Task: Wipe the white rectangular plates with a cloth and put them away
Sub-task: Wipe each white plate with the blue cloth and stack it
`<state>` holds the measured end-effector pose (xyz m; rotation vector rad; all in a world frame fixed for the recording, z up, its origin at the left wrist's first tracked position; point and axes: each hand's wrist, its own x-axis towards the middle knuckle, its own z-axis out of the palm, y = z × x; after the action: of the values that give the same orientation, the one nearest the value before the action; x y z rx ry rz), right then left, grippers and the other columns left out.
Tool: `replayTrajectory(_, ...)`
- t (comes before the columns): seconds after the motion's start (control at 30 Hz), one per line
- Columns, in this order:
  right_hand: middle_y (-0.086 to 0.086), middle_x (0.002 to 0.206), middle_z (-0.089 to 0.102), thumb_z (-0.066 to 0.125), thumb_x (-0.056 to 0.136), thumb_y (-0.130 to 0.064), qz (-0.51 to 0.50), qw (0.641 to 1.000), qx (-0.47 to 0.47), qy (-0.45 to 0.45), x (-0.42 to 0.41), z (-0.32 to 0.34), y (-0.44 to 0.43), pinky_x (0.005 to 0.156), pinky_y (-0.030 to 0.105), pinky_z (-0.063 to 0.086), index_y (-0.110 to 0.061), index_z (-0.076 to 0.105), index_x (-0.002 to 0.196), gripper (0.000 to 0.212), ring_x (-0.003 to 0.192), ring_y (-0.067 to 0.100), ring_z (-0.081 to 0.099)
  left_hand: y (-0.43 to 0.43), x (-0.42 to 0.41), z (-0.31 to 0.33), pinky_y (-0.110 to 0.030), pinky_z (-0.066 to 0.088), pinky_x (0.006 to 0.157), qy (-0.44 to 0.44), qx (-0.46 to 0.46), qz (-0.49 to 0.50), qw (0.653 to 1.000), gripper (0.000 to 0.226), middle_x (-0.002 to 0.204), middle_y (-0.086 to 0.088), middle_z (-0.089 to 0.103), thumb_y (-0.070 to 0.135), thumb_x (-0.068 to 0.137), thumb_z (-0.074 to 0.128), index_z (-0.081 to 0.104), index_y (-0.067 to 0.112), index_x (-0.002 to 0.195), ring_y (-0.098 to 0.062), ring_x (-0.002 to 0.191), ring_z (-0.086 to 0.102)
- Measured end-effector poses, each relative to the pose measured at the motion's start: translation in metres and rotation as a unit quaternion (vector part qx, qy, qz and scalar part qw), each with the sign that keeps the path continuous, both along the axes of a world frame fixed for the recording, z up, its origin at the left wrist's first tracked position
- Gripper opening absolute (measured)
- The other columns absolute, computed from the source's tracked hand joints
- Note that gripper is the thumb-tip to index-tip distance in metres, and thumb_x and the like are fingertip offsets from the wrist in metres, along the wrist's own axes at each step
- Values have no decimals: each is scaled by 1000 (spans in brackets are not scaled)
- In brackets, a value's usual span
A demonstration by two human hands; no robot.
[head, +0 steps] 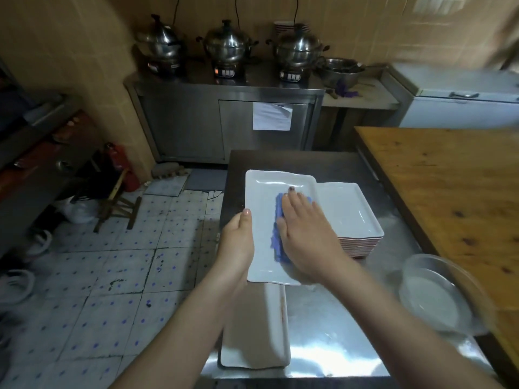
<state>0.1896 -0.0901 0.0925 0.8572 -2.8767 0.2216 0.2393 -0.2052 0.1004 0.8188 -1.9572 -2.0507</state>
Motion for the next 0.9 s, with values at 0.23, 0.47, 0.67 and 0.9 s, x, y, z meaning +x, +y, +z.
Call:
replayTrajectory(0.23, 0, 160, 2, 21, 103, -27, 45, 993, -94, -60, -4, 6, -30, 114, 30, -5, -16, 6, 152, 53, 147, 15, -4, 7, 2, 0, -9, 48, 61, 5, -24, -45, 999, 34, 87, 9, 64, 37, 101, 30, 61, 26, 107, 0, 77, 59)
replayTrajectory(0.47, -1, 161, -2, 22, 102, -30, -54, 997, 43, 32, -56, 12, 0, 116, 38, -6, -17, 3, 152, 56, 147, 17, -5, 10, 6, 3, -39, 49, 88, 13, -27, -43, 999, 32, 89, 0, 68, 27, 101, 36, 62, 21, 82, -23, 91, 63)
replayTrajectory(0.67, 6, 160, -5, 17, 102, -30, -87, 996, 14, -22, -24, 3, 25, 117, 38, -1, -10, 1, 151, 56, 147, 24, -3, -6, 4, 12, -22, 49, 67, 30, -54, -27, 998, 28, 83, 6, 66, 27, 101, 35, 59, 22, 88, -12, 77, 63)
replayTrajectory(0.9, 1, 161, -1, 15, 101, -35, -18, 998, -22, -55, 21, -16, 13, 112, 30, -13, -15, 2, 152, 56, 147, 16, -7, -5, 0, 7, -22, 48, 58, 11, -32, -21, 999, 30, 80, 3, 65, 28, 102, 33, 59, 17, 95, -13, 69, 62)
